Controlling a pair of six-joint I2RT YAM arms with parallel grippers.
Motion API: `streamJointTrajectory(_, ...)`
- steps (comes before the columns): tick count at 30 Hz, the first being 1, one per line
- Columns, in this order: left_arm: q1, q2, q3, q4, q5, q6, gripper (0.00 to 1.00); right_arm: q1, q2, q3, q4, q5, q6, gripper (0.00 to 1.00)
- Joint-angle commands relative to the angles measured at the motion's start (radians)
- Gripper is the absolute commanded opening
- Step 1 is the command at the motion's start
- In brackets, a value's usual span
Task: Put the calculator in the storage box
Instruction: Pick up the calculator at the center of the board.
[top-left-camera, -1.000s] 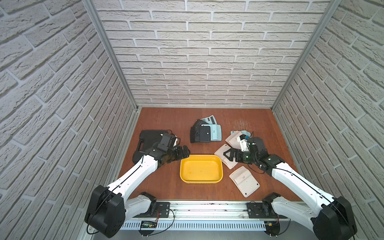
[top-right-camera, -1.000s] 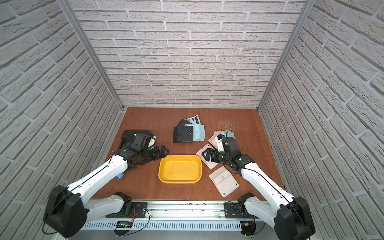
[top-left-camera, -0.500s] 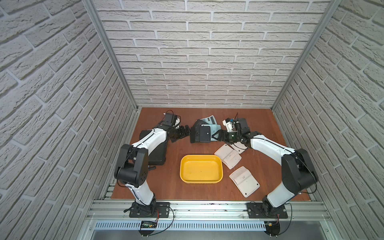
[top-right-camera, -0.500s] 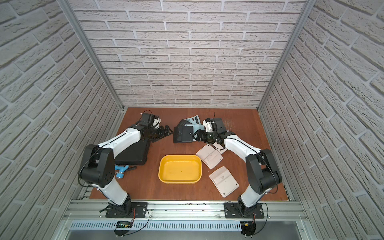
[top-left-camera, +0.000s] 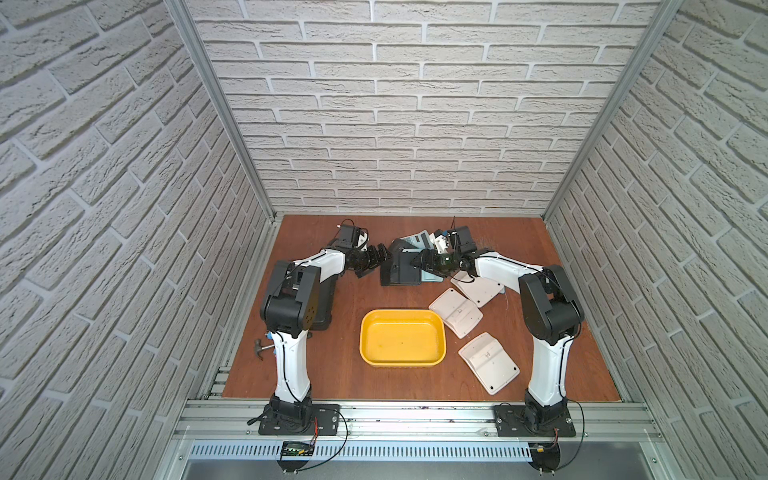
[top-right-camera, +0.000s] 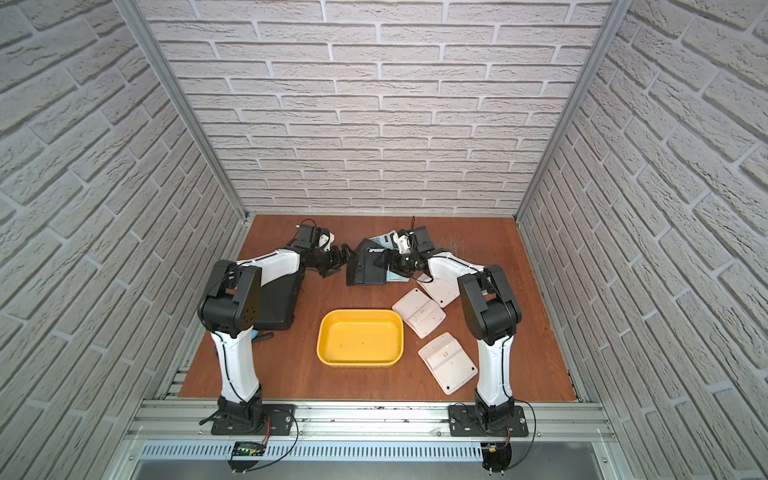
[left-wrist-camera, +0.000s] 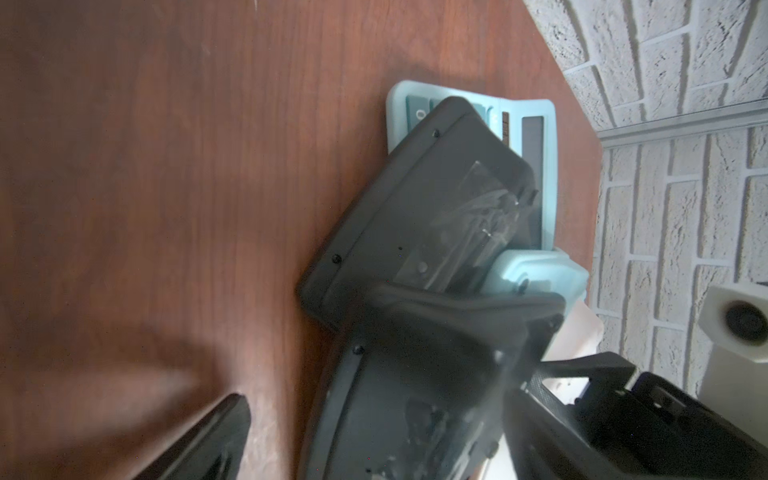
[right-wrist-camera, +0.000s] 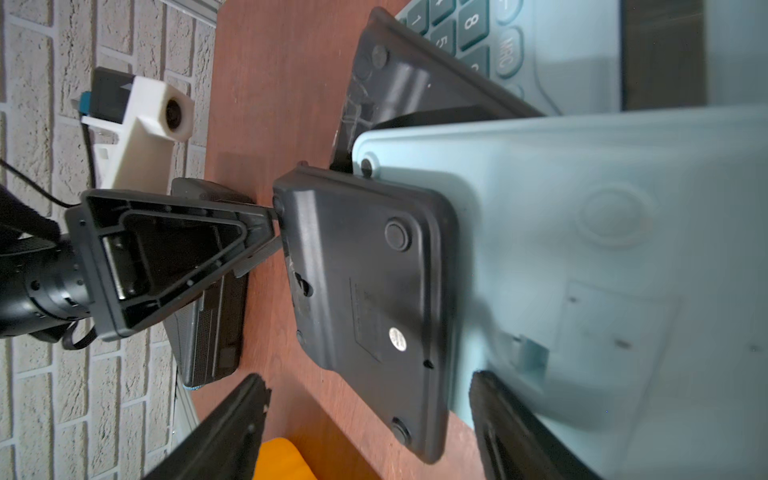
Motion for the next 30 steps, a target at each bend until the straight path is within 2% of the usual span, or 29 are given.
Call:
streamJointTrajectory(1,-0.016,0.025,0.015,0.109,0.042,-0.029,0.98,0.022,0.032,0.018,-0.033,0.047,-0.031,0.81)
streamJointTrajectory(5,-0.028,0.048,-0.006,0.175,0.071,-0.058,0.93,0.044,0.063,0.018,-0.014,0.048,-0.028,0.8)
streamJointTrajectory(10,-0.033,0.052,-0.044,0.258,0.106,-0.109,0.87,0.048,0.047,-0.036,0.137,-0.047,0.049,0.72)
streamJointTrajectory(14,-0.03,0.034,-0.075,0.308,0.128,-0.144,0.85,0.047,-0.001,-0.092,0.287,-0.125,0.135,0.63)
streamJointTrajectory(17,-0.03,0.011,-0.095,0.329,0.137,-0.156,0.85,0.047,-0.021,-0.118,0.367,-0.154,0.194,0.5)
streamJointTrajectory(21,-0.015,-0.037,-0.128,0.336,0.134,-0.159,0.86,0.044,-0.03,-0.128,0.388,-0.164,0.227,0.25)
streamJointTrajectory(24,0.001,-0.1,-0.156,0.301,0.11,-0.13,0.89,0.038,-0.052,-0.157,0.393,-0.158,0.241,0.15)
streamJointTrajectory(27,0.012,-0.178,-0.16,0.187,0.054,-0.056,0.98,0.033,-0.129,-0.179,0.374,-0.149,0.251,0.14)
streamJointTrajectory(30,0.015,-0.262,-0.155,0.062,-0.025,0.014,0.98,0.033,-0.192,-0.181,0.297,-0.137,0.231,0.12)
